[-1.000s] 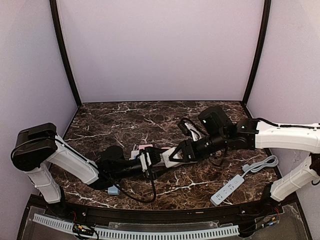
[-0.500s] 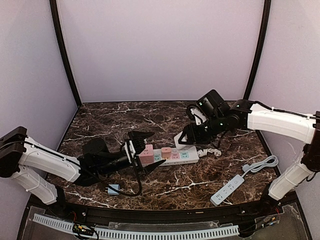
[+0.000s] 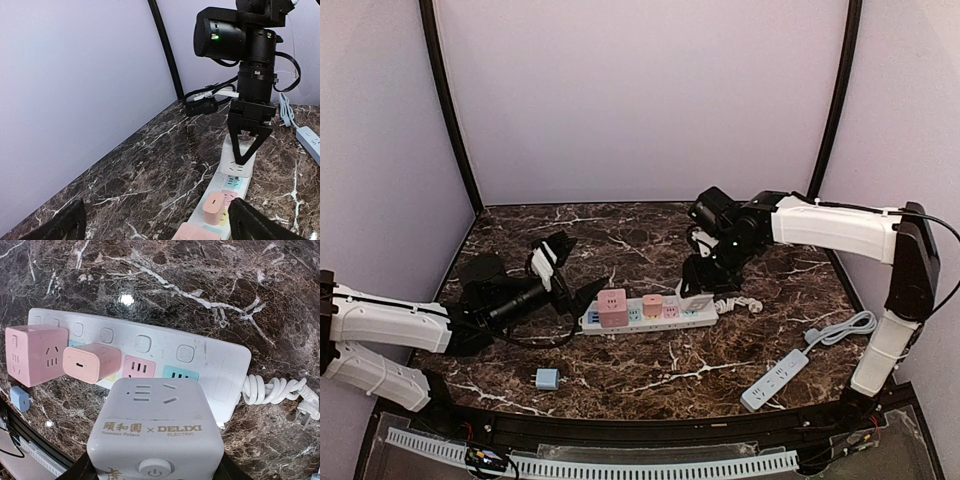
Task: Insert the plug
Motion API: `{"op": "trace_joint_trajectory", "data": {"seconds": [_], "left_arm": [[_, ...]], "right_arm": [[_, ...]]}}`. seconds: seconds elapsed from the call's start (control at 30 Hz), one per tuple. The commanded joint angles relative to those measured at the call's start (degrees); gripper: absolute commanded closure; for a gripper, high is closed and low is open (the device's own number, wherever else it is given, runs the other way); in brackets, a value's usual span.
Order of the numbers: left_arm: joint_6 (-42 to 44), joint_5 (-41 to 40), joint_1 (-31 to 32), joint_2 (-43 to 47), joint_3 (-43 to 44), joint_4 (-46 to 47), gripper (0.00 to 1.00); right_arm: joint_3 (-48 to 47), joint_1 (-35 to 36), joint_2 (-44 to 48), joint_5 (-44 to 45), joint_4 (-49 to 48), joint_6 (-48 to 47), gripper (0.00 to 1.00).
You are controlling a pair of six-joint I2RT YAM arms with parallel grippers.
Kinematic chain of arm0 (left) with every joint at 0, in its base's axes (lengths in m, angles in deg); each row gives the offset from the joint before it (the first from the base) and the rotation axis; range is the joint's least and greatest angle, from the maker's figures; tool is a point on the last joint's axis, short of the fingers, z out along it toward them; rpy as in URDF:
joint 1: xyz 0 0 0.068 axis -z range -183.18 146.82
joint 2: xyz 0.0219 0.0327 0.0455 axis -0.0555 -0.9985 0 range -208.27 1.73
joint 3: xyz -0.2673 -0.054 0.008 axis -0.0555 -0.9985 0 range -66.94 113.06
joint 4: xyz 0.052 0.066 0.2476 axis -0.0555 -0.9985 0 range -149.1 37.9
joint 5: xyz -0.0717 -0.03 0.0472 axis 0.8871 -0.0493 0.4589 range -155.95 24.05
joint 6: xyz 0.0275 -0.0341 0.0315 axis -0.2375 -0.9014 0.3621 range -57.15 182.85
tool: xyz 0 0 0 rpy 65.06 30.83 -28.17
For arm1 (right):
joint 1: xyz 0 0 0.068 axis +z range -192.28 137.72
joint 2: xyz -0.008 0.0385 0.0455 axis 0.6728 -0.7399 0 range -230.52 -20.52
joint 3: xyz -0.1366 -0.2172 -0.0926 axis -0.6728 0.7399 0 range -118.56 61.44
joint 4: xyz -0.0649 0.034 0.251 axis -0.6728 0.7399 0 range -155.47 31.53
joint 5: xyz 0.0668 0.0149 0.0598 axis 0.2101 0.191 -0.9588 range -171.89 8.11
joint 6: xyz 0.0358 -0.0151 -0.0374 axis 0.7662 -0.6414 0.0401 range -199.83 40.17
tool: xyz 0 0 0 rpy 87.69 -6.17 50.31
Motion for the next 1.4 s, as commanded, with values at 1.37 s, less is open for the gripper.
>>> {"op": "trace_joint_trajectory", "data": {"seconds": [1.37], "left_arm": [[-10.16,-3.91,-7.92,2.35,1.26,-7.66,0.01]], "right_arm": [[-5.10,0.66,-10.02,8.43,2.83,8.10,1.00]]}}
